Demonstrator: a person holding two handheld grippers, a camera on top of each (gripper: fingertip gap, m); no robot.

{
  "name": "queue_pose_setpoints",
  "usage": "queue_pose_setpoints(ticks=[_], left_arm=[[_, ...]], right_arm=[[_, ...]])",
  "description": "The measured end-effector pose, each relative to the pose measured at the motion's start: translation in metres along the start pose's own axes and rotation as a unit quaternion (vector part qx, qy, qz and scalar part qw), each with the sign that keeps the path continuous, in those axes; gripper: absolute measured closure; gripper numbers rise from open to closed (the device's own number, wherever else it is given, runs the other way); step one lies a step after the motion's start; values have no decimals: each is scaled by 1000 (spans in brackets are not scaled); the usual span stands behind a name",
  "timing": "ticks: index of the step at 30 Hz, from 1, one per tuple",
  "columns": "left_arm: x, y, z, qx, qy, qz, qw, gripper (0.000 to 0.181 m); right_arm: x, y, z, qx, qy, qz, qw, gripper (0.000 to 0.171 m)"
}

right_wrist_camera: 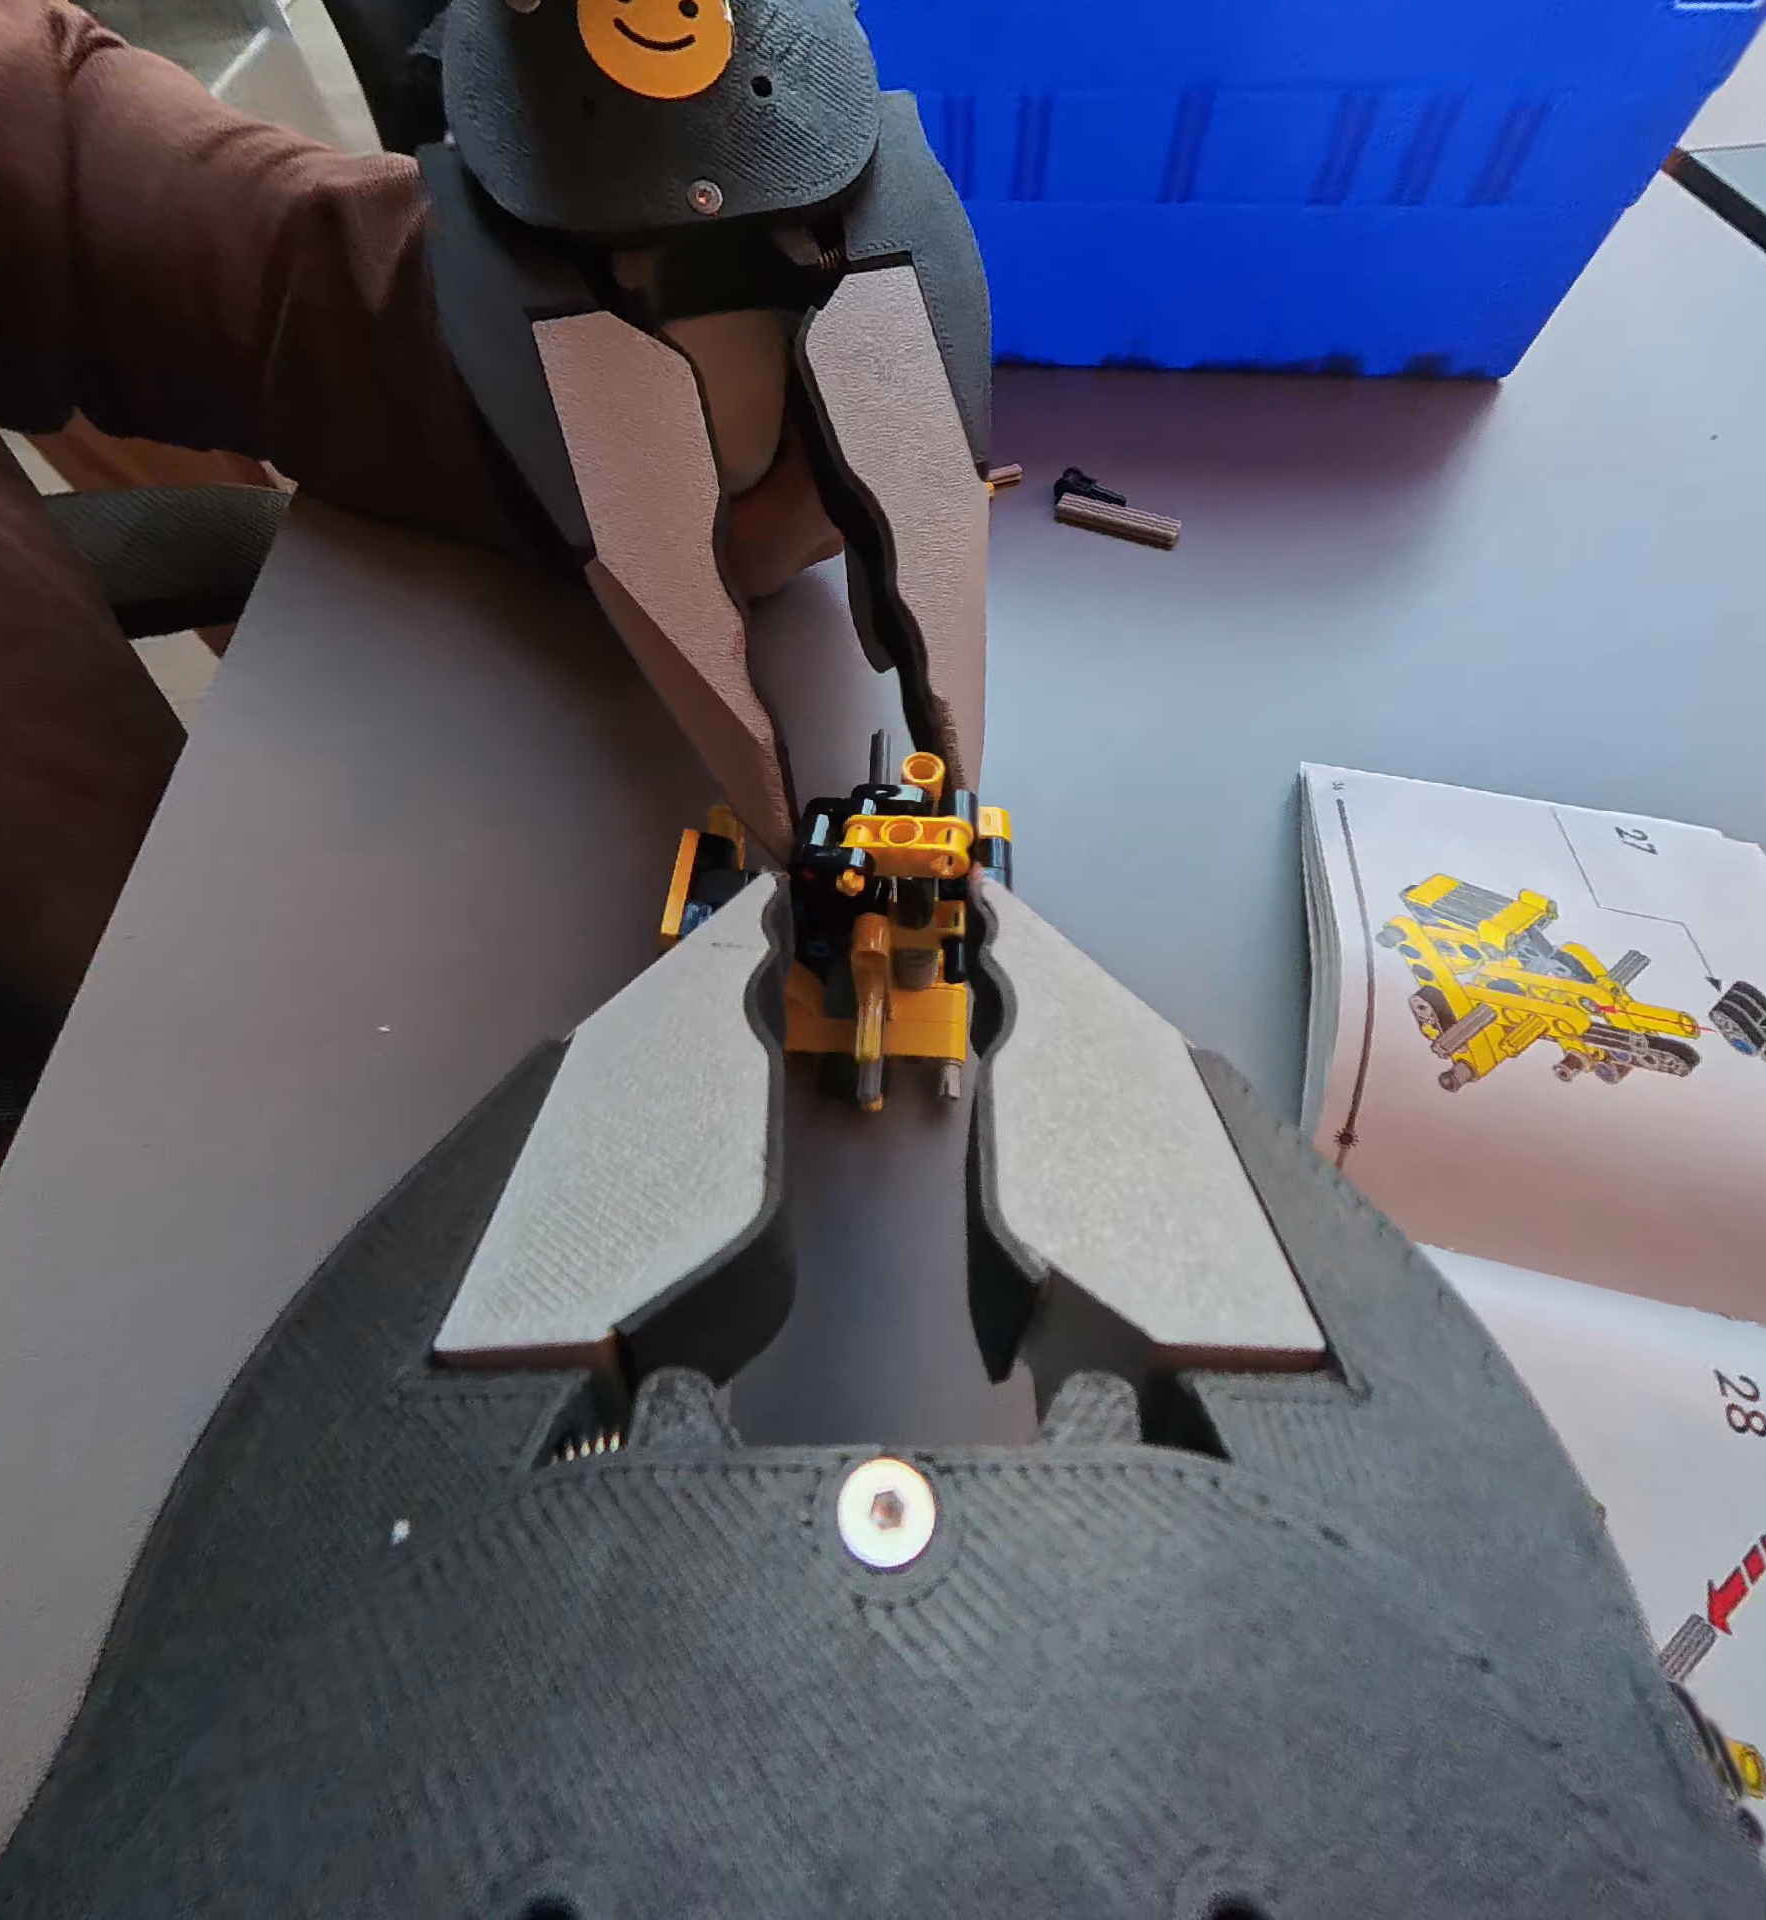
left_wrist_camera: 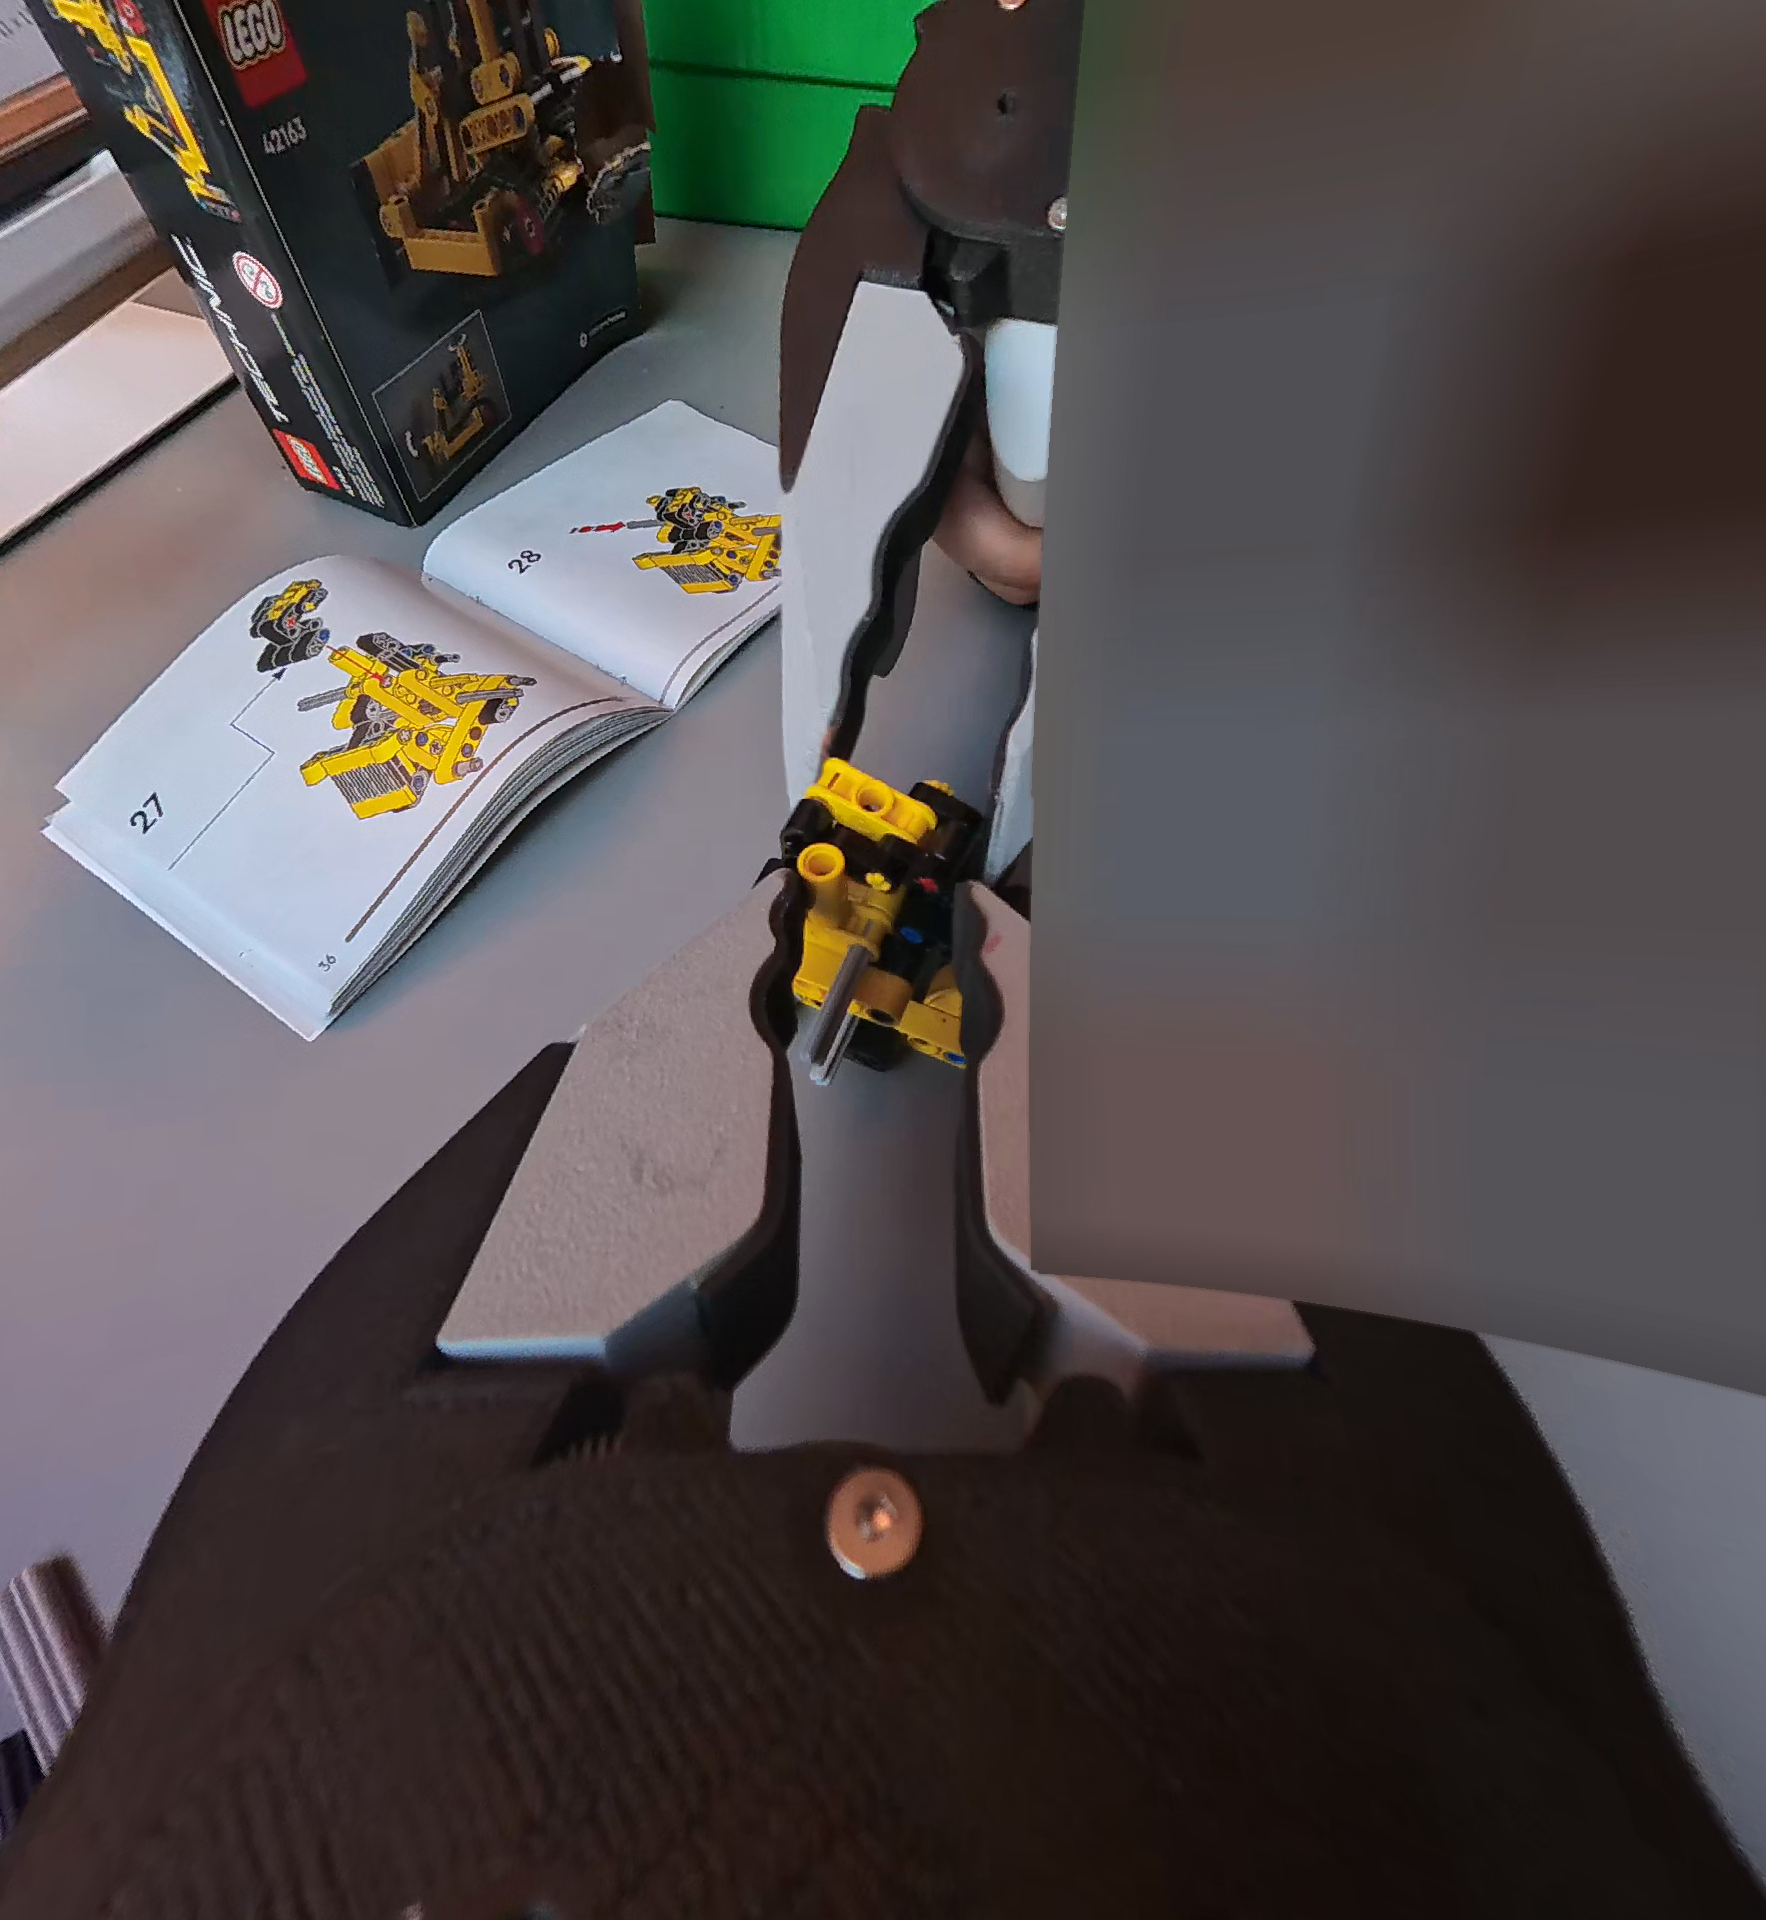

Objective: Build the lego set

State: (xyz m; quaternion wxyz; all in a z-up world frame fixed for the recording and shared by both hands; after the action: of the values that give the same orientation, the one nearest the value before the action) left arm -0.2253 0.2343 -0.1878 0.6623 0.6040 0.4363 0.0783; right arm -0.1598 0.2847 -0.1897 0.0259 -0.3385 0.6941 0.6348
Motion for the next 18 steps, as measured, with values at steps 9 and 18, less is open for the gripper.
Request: queue_pose_setpoints(ticks=[9, 18], left_arm=[[0, 0, -2, 2, 8, -3, 1000, 158], [0, 0, -2, -3, 11, -2, 1000, 158]], right_arm=[[-2, -1, 2, -8, 5, -2, 1000, 148], [-2, -2, 1, -13, 6, -3, 1000, 149]])
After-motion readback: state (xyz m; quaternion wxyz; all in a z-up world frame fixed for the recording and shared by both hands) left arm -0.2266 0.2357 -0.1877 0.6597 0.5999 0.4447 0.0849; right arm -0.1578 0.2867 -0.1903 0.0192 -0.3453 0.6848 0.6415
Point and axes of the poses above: each gripper's, where its closed fingertips meet, x out along the fingers, y out of its top, z = x × y across the jaws, the point moved 5 cm from there along -x, back along the fingers, and after that the axes turned 10 degrees about x, right-handed, at the moved point
